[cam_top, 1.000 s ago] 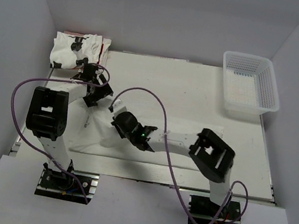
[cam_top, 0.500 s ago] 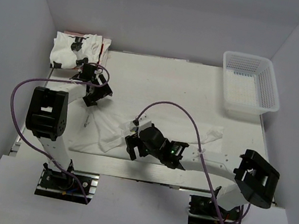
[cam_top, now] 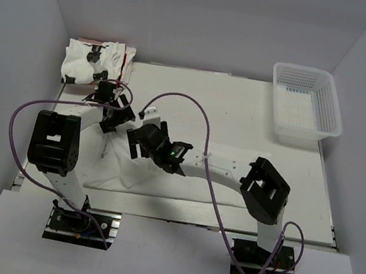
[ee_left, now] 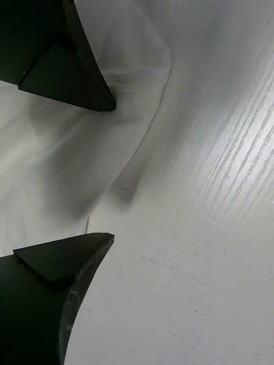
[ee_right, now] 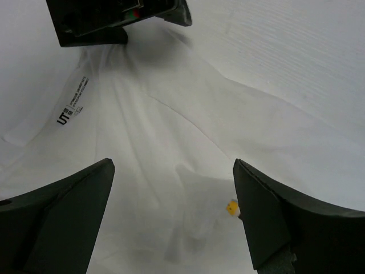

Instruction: Fold and stack the t-shirts

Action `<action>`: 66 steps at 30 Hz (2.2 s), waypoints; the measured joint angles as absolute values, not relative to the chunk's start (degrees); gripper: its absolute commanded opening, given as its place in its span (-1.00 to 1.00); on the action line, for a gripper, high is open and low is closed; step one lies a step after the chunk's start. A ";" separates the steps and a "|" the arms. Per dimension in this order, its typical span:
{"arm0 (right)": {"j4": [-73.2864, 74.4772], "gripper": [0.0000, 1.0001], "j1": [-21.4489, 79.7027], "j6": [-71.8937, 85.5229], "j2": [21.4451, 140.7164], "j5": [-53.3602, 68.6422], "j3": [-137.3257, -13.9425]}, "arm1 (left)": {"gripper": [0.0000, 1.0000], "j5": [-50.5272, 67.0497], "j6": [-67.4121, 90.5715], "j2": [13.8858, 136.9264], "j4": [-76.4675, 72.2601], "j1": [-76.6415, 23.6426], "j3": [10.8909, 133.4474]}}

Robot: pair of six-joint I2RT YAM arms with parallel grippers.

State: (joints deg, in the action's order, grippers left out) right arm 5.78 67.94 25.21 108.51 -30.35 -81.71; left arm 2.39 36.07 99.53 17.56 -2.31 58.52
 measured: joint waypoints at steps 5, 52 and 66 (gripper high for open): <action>0.64 0.81 66.76 20.45 111.63 -16.62 -77.69 | 0.94 2.44 35.51 99.35 17.61 -2.22 58.33; 10.66 0.81 41.10 32.45 74.39 -19.44 -46.57 | 1.00 15.00 32.49 79.00 19.03 -8.05 53.12; 20.14 0.81 27.00 32.45 95.55 -18.98 -55.77 | 1.00 14.61 35.20 87.94 16.86 -13.74 45.08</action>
